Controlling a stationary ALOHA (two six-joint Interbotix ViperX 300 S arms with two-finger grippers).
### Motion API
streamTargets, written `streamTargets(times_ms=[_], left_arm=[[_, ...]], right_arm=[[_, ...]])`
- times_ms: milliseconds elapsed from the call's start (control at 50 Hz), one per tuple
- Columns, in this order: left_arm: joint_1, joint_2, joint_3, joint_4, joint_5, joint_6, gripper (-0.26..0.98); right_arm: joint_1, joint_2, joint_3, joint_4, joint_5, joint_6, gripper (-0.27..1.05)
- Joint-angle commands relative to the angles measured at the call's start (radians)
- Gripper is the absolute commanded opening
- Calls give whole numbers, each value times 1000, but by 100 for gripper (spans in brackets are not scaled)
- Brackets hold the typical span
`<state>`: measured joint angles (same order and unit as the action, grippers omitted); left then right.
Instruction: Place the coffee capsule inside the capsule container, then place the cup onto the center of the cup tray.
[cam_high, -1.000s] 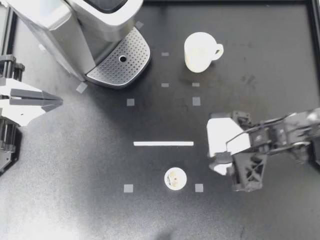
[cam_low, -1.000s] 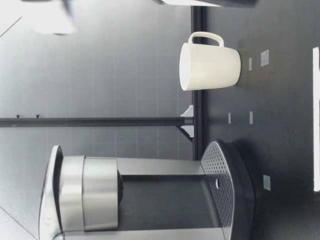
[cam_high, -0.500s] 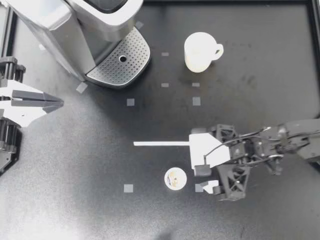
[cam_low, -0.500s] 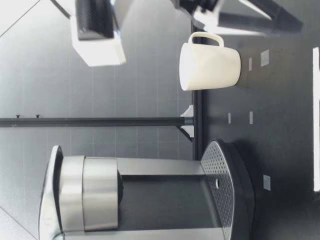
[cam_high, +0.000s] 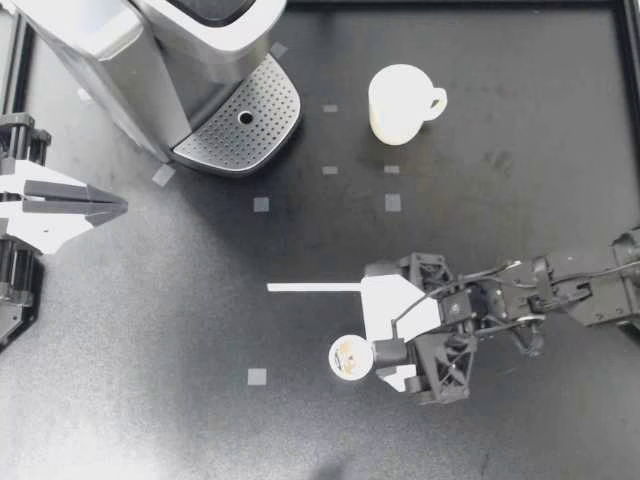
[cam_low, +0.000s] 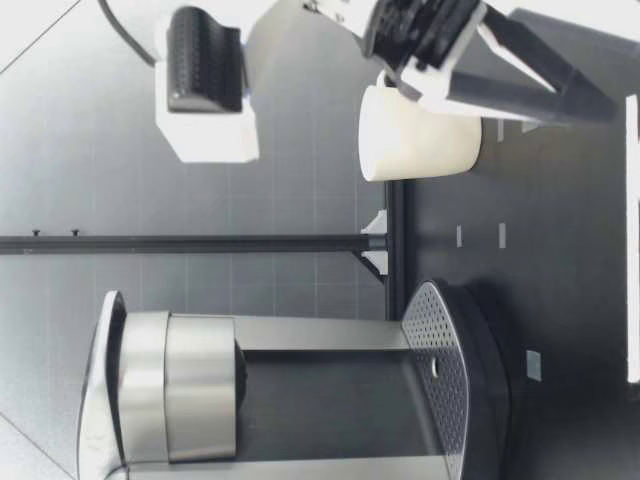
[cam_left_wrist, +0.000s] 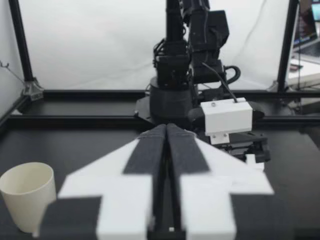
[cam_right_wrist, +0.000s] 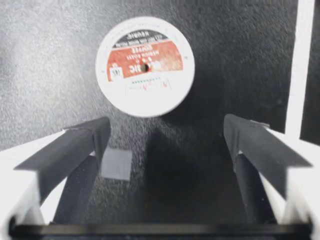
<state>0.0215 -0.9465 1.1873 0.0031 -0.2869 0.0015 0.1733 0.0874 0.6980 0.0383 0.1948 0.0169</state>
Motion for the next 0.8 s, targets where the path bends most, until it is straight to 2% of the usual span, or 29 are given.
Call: streamTargets(times_ms=[0,780], left_arm=[[2,5,-12,2,-5,0,5],[2,-2,-5,0,-3,5,5]], right_arm=[[12,-5,-29,-2,-11,-5,94],[26,54,-92,-2,-20,-8,94]])
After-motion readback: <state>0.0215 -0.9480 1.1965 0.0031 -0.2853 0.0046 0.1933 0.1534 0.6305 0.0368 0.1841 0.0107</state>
